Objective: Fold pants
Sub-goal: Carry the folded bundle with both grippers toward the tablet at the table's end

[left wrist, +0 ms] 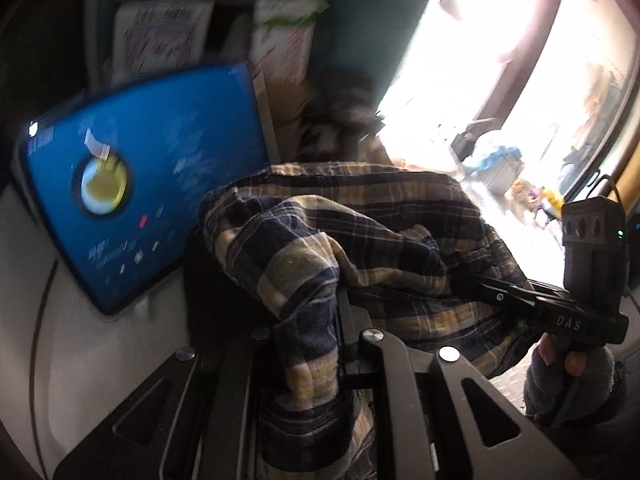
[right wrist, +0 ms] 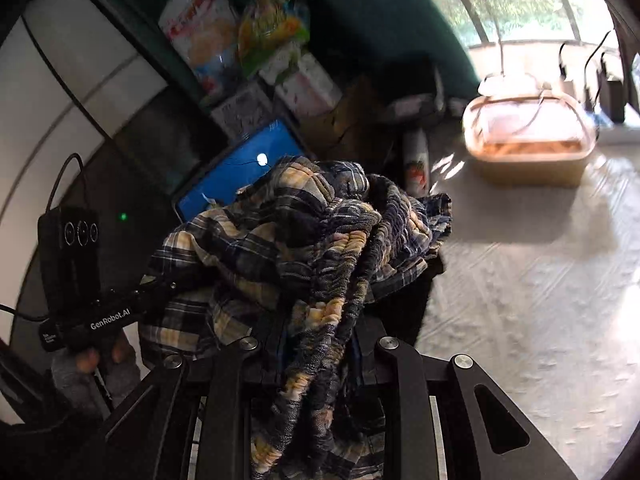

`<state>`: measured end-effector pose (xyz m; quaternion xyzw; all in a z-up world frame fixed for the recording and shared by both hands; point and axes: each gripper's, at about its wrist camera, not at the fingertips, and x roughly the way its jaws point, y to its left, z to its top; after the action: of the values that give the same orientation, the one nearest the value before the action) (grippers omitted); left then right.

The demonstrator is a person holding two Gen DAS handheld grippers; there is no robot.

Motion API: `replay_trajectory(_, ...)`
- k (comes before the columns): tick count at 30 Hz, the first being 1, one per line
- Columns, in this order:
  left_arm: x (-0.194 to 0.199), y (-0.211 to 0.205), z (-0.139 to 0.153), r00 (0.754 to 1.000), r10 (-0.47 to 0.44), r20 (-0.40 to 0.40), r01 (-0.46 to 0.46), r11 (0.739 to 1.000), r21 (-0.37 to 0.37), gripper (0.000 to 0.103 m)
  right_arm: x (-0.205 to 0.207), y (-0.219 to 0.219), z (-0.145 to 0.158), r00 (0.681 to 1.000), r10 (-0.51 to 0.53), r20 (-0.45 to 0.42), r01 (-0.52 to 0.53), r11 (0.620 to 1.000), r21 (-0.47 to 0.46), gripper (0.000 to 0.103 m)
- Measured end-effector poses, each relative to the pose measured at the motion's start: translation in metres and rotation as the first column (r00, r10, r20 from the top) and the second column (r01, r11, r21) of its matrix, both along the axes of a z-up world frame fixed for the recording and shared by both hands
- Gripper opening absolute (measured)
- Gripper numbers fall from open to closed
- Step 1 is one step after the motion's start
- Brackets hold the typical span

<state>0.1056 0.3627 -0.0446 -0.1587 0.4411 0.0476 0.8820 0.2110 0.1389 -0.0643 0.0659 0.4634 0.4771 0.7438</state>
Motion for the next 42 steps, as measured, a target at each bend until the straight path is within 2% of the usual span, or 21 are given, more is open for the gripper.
replay_trajectory(2,-0.001,0.012,-0.025,0.999,0.021,-0.042,-0.022,0.999,-0.024,0.012,-0.004,0.014,-0.017,1.0,0.011,-0.012,-0.011,0.999,-0.03,0.024)
replay_trajectory(6,-0.01,0.012,-0.05,0.996,0.049,-0.071,-0.049,0.999,0.01,0.019,-0.007,0.033,-0.047,1.0,0.022,0.004,-0.022,0.995,-0.097,0.024)
replay_trajectory(8,-0.013,0.01,-0.063,0.994,0.061,-0.086,-0.057,0.997,0.047,0.031,-0.007,0.041,-0.058,1.0,0.026,0.015,-0.024,0.992,-0.124,0.025)
replay_trajectory(9,-0.013,0.01,-0.069,0.993,0.063,-0.095,-0.059,0.997,0.049,0.031,-0.003,0.038,-0.062,1.0,0.026,0.016,-0.023,0.991,-0.13,0.025)
replay_trajectory(11,-0.015,0.008,-0.071,0.993,0.069,-0.099,-0.064,0.997,0.051,0.033,0.0,0.038,-0.07,1.0,0.024,0.016,-0.022,0.991,-0.129,0.027)
replay_trajectory(13,-0.015,0.0,-0.061,0.994,0.06,-0.097,-0.051,0.994,0.098,0.039,0.0,0.037,-0.069,0.999,0.038,0.022,-0.035,0.991,-0.129,0.031)
replay_trajectory(15,-0.022,-0.008,-0.044,0.995,0.06,-0.074,-0.048,0.986,0.162,0.052,0.001,0.032,-0.065,0.999,0.038,0.021,-0.035,0.99,-0.135,0.042)
replay_trajectory(16,-0.027,-0.011,-0.035,0.997,0.06,-0.056,-0.049,0.982,0.184,0.062,0.002,0.027,-0.061,0.999,0.025,0.031,-0.02,0.99,-0.14,0.064)
replay_trajectory(17,-0.032,-0.013,-0.026,0.997,0.063,-0.036,-0.054,0.978,0.202,0.066,0.0,0.02,-0.056,0.999,0.008,0.047,-0.001,0.99,-0.141,0.089)
replay_trajectory(18,-0.037,-0.014,-0.017,0.998,0.069,-0.014,-0.064,0.975,0.214,0.067,0.001,0.012,-0.05,0.998,-0.006,0.067,0.014,0.992,-0.129,0.095)
replay_trajectory(19,-0.039,-0.017,-0.008,0.997,0.075,-0.001,-0.073,0.973,0.221,0.068,-0.002,0.004,-0.044,0.996,-0.014,0.089,0.024,0.992,-0.122,0.097)
replay_trajectory(23,-0.043,-0.019,0.012,0.993,0.082,0.089,-0.098,0.974,0.205,0.07,0.004,-0.012,-0.025,0.983,-0.047,0.179,0.069,0.991,-0.118,0.097)
replay_trajectory(27,-0.023,-0.015,0.012,0.992,0.047,0.115,-0.071,0.975,0.21,0.071,0.015,-0.001,-0.009,0.966,-0.034,0.256,0.063,0.993,-0.104,0.097)
replay_trajectory(30,0.015,-0.013,0.002,0.995,0.044,0.085,-0.061,0.975,0.212,0.071,0.024,0.018,-0.006,0.948,0.012,0.318,0.029,0.992,-0.124,0.097)
replay_trajectory(33,0.042,-0.001,-0.012,0.999,0.046,0.012,-0.048,0.972,0.23,0.071,0.037,0.036,-0.014,0.94,0.042,0.338,0.017,0.985,-0.17,0.097)
replay_trajectory(37,0.06,0.011,-0.033,0.998,0.04,-0.054,-0.028,0.975,0.219,0.071,0.063,0.041,-0.046,0.957,0.023,0.288,0.048,0.97,-0.237,0.097)
replay_trajectory(42,0.068,0.013,-0.039,0.996,0.053,-0.071,-0.036,0.973,0.227,0.071,0.079,0.047,-0.072,0.964,0.032,0.263,0.04,0.964,-0.263,0.097)
